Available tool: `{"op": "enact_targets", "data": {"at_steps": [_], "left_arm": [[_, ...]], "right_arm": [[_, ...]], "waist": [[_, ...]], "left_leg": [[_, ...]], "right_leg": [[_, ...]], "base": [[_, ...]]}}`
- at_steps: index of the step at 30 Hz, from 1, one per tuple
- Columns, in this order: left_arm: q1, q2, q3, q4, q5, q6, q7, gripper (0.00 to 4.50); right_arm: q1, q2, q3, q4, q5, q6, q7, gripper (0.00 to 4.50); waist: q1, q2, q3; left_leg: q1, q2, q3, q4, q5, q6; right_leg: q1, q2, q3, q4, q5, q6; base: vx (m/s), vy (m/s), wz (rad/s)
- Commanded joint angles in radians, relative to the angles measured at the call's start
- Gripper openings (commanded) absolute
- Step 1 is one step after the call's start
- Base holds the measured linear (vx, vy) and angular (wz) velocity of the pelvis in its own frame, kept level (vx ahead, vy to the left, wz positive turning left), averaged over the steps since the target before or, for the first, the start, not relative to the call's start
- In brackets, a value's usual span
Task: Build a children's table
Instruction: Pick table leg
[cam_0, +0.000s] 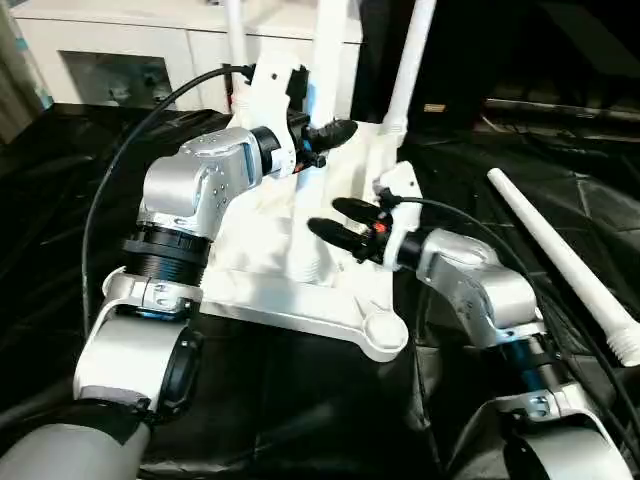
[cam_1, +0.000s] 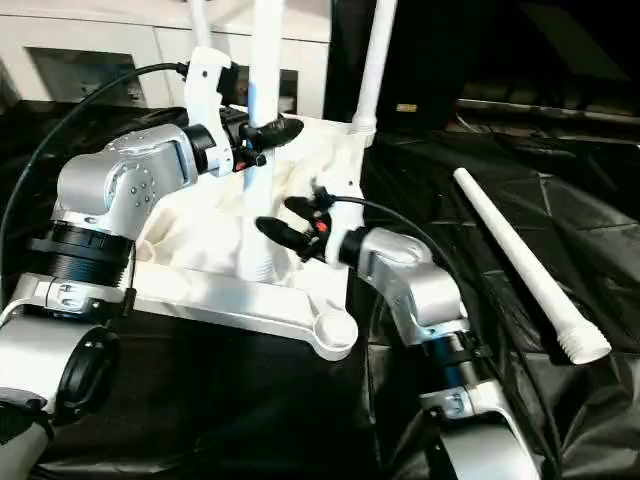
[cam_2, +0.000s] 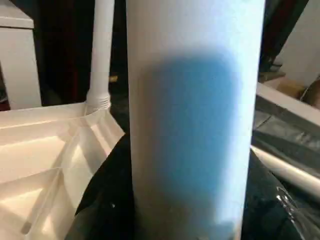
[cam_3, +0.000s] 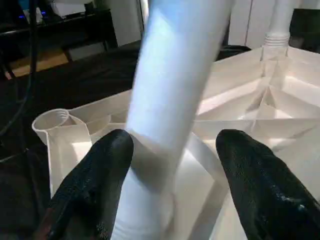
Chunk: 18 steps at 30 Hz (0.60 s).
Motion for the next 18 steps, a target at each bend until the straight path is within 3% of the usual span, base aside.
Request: {"op": "enact_targets", "data": {"at_steps": [1,5,10,18], "left_arm": [[-0.03,-0.011,0.019,-0.032,-0.025,0.017,0.009,1.79],[-0.036,-0.033,0.047,-0.034,-0.048,0.021,0.026,1.79],[-0.036,-0.054,0.081,-0.054,-0.081,0.042,0.038,1.79],[-0.033,-0.048,0.092,-0.056,-0.082,0.043,0.045,1.79]], "right_arm": [[-0.021,0.006,-0.021,0.009,0.009,0.01,-0.01,3.02],[-0.023,0.022,-0.047,0.007,0.056,0.037,0.005,3.02],[-0.027,0.019,-0.042,0.026,0.04,0.041,-0.003,3.02],[-0.029,0.014,-0.04,0.025,0.049,0.053,0.01,2.25]], "waist": [[-0.002,0.0,-0.086],[-0.001,-0.001,-0.086],[0.0,-0.001,-0.086],[-0.001,-0.002,-0.085]], "left_leg": [[0.023,0.04,-0.022,-0.069,-0.171,-0.018],[0.024,0.041,-0.022,-0.069,-0.176,-0.012],[0.024,0.041,-0.022,-0.07,-0.176,-0.021],[0.024,0.04,-0.022,-0.07,-0.173,-0.018]], "right_leg": [[0.056,-0.07,0.054,-0.061,-0.162,-0.187],[0.055,-0.07,0.054,-0.062,-0.161,-0.194],[0.056,-0.072,0.053,-0.061,-0.165,-0.191],[0.055,-0.069,0.053,-0.064,-0.175,-0.176]], "base": [[0.0,0.0,0.0],[0.0,0.0,0.0],[0.0,0.0,0.0],[0.0,0.0,0.0]]}}
